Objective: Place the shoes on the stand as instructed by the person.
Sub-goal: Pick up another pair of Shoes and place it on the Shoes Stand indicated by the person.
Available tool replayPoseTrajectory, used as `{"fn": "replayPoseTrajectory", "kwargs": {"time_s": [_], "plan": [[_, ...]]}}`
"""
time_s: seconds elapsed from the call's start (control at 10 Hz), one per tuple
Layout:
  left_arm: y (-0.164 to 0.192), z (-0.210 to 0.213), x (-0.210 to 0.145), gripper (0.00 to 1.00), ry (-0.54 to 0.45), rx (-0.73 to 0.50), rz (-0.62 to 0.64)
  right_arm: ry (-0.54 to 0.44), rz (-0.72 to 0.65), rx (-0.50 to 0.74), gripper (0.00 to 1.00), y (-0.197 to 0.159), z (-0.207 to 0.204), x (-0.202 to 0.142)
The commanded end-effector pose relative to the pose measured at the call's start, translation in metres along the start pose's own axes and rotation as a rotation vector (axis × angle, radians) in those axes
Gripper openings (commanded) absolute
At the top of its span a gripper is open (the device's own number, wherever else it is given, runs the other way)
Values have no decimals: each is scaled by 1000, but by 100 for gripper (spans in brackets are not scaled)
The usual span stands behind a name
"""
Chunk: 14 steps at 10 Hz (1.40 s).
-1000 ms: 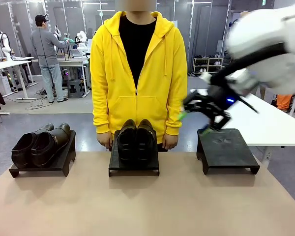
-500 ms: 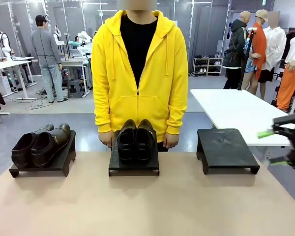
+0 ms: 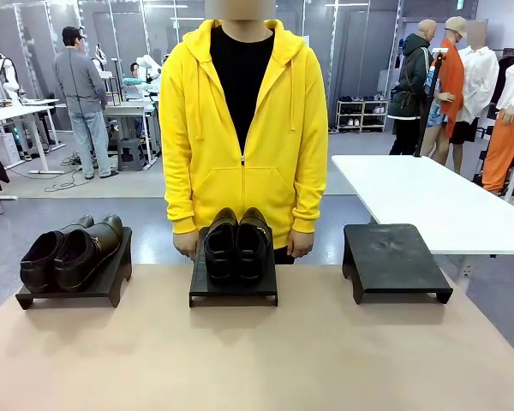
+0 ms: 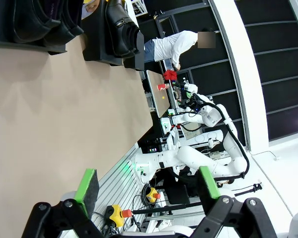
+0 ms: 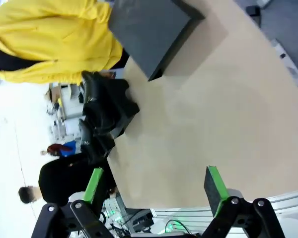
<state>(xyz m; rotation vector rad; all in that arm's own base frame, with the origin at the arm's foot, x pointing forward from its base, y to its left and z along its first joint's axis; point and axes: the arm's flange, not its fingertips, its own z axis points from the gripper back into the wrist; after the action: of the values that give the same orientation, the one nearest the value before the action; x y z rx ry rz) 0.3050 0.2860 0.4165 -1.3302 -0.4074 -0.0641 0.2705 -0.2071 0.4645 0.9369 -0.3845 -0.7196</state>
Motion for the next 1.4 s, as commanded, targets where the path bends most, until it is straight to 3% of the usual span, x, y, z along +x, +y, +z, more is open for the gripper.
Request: {"fn": "replayPoseTrajectory", "kwargs": {"time_s": [0.0, 0.1, 0.2, 1.3], "plan": [[-4, -1, -4, 100, 12, 0, -6, -25, -62, -64, 100, -11, -26, -56], [-4, -1, -4, 100, 12, 0, -6, -21, -87, -56, 100, -13, -32, -55], [-4, -1, -4, 100, 12, 0, -6, -15, -24, -24, 100, 0, 3, 0], [-4, -1, -4, 100, 12, 0, -6, -15, -24, -24, 100, 0, 3, 0]]}}
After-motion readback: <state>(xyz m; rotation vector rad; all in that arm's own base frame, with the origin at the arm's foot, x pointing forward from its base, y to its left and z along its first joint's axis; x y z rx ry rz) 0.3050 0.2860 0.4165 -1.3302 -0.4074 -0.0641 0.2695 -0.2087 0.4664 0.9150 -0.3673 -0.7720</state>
